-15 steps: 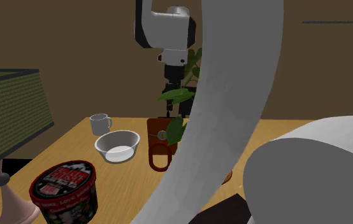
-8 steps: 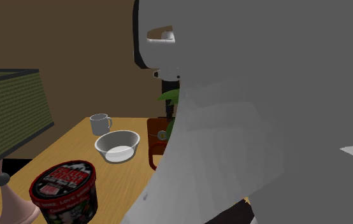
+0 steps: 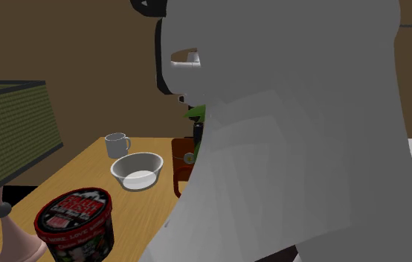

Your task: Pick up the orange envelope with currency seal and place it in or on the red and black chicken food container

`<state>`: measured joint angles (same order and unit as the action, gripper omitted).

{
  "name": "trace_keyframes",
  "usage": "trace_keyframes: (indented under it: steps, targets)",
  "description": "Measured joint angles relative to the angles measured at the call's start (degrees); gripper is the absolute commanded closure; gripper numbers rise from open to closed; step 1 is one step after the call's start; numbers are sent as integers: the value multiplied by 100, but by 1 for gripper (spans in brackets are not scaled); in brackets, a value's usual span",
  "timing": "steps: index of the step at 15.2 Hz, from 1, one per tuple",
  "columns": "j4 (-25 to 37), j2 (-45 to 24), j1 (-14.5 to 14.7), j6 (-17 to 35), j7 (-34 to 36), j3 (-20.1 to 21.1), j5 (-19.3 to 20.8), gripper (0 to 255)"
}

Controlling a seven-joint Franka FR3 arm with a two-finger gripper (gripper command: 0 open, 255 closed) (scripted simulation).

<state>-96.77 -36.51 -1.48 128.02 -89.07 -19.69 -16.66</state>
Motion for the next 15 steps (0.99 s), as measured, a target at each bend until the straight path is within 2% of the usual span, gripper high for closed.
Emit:
trace_keyframes:
  steps: [6,7,15]
  targets:
    - [-6,-33,-6,41,-9,10,-14,0]
    - [-6,-33,-6,41,-9,10,-14,255]
    - [-5,-32,-7,41,-9,10,-14,255]
